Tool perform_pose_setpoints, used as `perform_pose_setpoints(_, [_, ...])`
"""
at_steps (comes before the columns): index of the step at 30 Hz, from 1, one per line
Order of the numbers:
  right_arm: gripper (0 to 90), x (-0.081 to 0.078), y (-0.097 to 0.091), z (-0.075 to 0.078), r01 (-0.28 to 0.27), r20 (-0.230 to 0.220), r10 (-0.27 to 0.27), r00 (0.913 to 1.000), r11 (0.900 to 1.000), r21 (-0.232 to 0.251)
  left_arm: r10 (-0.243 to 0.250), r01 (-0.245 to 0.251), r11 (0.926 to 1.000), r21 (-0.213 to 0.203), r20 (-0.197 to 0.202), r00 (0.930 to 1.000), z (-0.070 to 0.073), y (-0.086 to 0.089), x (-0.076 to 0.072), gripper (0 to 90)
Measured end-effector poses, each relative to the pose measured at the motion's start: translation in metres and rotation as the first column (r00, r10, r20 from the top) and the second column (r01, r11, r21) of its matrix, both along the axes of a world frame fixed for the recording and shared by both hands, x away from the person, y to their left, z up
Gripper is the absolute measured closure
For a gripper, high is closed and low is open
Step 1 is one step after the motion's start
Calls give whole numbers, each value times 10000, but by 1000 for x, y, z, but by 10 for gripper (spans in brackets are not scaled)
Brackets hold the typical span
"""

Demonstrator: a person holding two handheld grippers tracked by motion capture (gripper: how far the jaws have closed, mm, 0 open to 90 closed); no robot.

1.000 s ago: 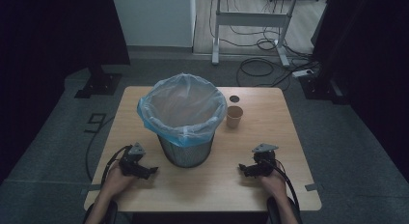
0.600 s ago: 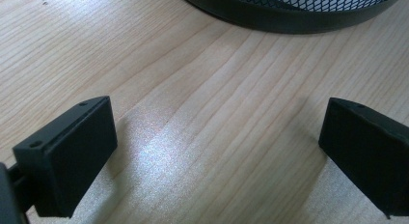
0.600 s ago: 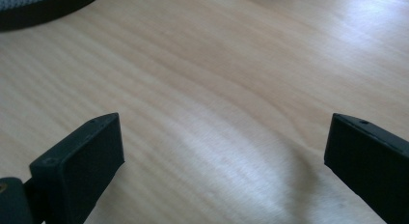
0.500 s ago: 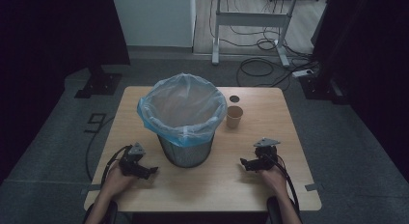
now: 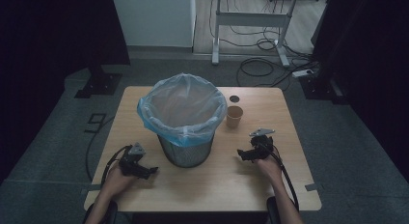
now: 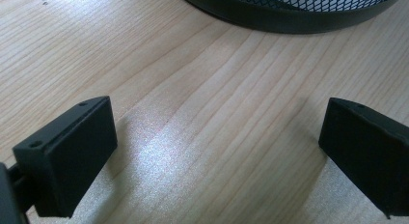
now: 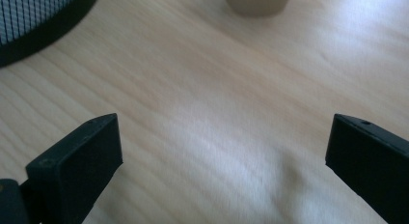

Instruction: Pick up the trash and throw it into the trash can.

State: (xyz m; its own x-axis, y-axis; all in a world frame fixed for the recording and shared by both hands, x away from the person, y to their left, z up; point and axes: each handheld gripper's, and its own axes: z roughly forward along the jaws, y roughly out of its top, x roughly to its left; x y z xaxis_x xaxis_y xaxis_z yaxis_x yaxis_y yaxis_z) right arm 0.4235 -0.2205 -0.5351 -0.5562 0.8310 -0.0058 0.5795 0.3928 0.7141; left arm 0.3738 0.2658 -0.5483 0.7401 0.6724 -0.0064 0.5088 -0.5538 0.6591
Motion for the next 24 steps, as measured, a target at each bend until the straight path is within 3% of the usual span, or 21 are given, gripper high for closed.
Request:
perform_pose_setpoints(3, [0,9,5,3,-130,259,136,9996,9997,-227,7,-7,10000,-12,-5,10000,0,0,0,0])
perform_pose_setpoints(11, [0,29,12,5,-8,84,9,10000,9998,-185,4,-4,10000,-17,3,10000,0,0,0,0])
perform_pose_setpoints(17, [0,47,20,7,-113,200,115,9997,9999,-120,5,-5,10000,-18,3,10000,0,0,0,0])
perform_pose_setpoints(24, [0,70,28,11,293,28,-293,9996,9996,64,5,-5,10000,-15,-2,10000,0,0,0,0])
